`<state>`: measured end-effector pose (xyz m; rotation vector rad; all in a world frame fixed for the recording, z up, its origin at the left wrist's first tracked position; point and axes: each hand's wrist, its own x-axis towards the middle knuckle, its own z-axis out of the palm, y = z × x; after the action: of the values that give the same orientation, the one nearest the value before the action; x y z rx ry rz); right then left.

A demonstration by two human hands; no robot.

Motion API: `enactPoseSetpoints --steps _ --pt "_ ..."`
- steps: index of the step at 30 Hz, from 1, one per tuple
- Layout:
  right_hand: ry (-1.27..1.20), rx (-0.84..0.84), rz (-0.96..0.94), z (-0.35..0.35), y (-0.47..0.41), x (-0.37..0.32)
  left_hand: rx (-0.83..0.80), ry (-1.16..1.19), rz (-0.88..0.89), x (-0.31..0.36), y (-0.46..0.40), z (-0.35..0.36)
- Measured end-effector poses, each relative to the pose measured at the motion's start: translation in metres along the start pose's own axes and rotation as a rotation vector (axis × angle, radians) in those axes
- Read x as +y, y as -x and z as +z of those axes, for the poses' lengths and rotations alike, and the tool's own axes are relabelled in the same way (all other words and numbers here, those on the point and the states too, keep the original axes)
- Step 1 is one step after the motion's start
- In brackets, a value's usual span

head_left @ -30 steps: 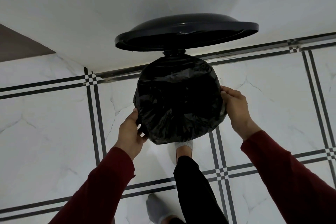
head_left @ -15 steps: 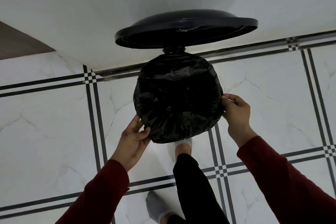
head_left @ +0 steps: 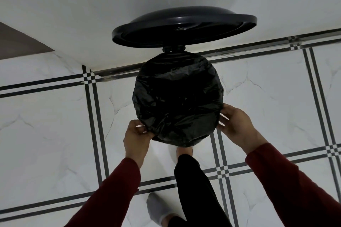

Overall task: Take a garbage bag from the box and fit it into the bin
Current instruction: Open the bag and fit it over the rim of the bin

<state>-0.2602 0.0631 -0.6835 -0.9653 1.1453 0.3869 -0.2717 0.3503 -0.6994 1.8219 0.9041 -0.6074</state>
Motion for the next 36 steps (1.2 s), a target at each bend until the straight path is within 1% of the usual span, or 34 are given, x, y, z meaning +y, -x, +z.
enactPoseSetpoints --steps 2,3,6,8,10,12,14,17,18,20,23,27,29,32,36 --pt "-0.017 -0.007 0.057 -0.003 -0.001 0.001 -0.021 -0.106 -0.064 -0.001 -0.001 0.000" --pt "-0.002 -0.015 0.087 -0.004 -0.002 0.001 -0.059 -0.072 -0.136 -0.003 -0.002 -0.001" --pt "0.022 -0.041 0.176 -0.009 -0.005 0.001 -0.227 0.265 -0.379 -0.006 -0.002 -0.006" --pt "0.021 -0.062 0.215 -0.012 -0.006 0.001 -0.269 0.470 -0.468 -0.005 -0.001 -0.006" --pt "0.019 -0.044 0.187 -0.011 -0.007 0.003 -0.254 0.640 -0.525 -0.002 -0.002 -0.006" --pt "-0.035 -0.002 0.124 -0.007 -0.012 0.006 -0.237 0.762 -0.569 0.003 -0.003 -0.005" --pt "-0.105 0.011 0.090 -0.002 -0.016 0.006 -0.236 0.841 -0.593 0.009 -0.004 -0.005" --pt "-0.261 0.006 0.098 0.002 -0.012 0.000 -0.263 0.925 -0.613 0.013 -0.008 -0.008" --pt "-0.287 -0.002 0.093 0.003 -0.009 0.000 -0.281 0.953 -0.626 0.013 -0.008 -0.010" --pt "-0.257 -0.007 0.070 0.001 -0.007 0.000 -0.314 1.002 -0.641 0.016 -0.010 -0.014" --pt "-0.183 0.034 0.073 0.000 -0.010 0.002 -0.294 0.963 -0.576 0.015 -0.017 -0.016" --pt "0.023 0.098 0.179 0.001 -0.008 -0.011 -0.214 0.848 -0.557 0.015 -0.026 -0.011" --pt "-0.012 0.092 0.205 0.002 -0.011 -0.013 -0.194 0.771 -0.552 0.016 -0.031 -0.010" --pt "-0.039 0.130 0.221 0.005 -0.013 -0.019 -0.175 0.668 -0.530 0.016 -0.040 -0.009" --pt "-0.097 0.153 0.235 0.006 -0.016 -0.023 -0.089 0.614 -0.492 0.019 -0.047 -0.008"
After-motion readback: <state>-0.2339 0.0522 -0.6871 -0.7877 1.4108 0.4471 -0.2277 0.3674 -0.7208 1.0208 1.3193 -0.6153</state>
